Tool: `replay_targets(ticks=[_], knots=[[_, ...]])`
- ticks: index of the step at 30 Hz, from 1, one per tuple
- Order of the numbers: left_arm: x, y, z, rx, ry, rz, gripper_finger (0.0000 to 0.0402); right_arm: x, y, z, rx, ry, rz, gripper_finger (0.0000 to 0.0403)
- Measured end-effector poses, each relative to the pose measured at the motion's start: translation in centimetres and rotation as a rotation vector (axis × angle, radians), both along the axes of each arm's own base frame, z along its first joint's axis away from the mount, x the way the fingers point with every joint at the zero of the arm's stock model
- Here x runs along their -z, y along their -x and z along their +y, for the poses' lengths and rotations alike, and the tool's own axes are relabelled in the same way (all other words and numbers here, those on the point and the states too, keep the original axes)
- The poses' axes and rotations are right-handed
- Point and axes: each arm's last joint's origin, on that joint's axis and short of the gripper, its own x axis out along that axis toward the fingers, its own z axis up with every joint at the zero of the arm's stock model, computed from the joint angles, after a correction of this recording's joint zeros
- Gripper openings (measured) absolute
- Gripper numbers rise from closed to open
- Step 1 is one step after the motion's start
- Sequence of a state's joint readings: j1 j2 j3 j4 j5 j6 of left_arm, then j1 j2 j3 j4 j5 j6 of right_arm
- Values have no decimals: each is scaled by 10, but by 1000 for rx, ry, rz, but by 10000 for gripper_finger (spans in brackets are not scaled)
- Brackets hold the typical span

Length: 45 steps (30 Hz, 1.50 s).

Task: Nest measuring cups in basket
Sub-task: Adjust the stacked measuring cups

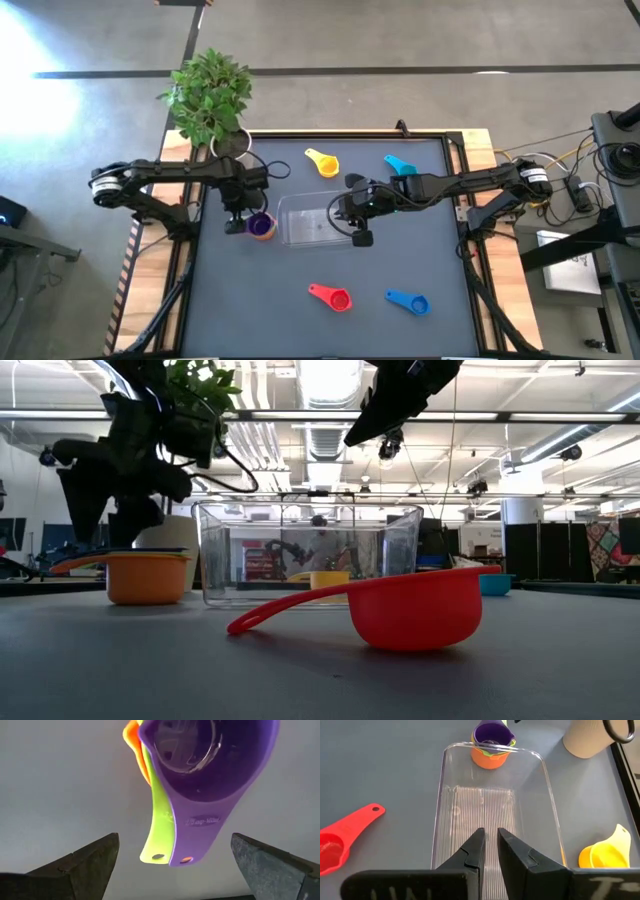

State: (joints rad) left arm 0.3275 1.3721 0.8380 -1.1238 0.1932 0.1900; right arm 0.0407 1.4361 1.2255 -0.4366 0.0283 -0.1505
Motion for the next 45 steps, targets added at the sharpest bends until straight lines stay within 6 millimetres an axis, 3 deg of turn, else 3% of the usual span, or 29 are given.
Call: replay_targets(ticks=[15, 31, 37, 45], knots=[[21, -2, -9, -82, -54, 59, 367, 0, 0, 0, -10, 11, 0, 38], [24, -9, -8, -276, -208, 48, 344, 0, 0, 0, -22, 24, 0, 38], [23, -9, -7, -297, -242, 42, 294, 0, 0, 0, -25, 28, 0, 38], [24, -9, -6, -301, -265, 44, 179, 0, 0, 0, -34, 38, 0, 38]])
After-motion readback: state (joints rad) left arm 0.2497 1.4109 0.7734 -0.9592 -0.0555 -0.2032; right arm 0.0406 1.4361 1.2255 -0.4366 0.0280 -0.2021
